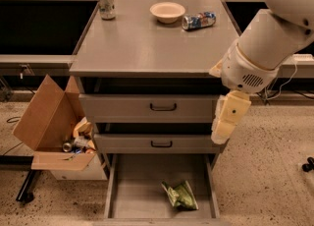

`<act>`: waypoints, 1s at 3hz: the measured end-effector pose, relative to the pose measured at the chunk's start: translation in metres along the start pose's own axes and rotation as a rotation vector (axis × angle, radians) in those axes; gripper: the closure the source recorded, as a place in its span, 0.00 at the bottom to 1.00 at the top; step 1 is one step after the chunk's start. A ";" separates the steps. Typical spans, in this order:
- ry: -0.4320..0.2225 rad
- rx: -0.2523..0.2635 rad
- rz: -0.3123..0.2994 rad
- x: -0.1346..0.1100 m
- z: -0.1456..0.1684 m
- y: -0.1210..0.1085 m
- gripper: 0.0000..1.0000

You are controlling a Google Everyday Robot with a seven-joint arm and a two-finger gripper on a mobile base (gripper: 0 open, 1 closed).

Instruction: Pick green jalapeno chip bag from bottom drawer and place on counter

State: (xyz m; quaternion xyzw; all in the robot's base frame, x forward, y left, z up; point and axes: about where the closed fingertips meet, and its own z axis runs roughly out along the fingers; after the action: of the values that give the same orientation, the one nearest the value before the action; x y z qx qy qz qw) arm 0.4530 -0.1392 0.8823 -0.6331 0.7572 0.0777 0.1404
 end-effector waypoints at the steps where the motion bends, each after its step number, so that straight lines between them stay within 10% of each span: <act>1: 0.055 0.028 0.003 0.007 0.012 -0.002 0.00; 3: 0.108 0.064 -0.005 0.059 0.102 0.000 0.00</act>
Offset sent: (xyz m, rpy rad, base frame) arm 0.0112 -0.0338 -0.1195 -0.1881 -0.0804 -0.0274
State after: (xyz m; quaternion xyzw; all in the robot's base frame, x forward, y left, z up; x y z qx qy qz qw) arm 0.4550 -0.1639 0.7674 -0.6334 0.7643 0.0189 0.1195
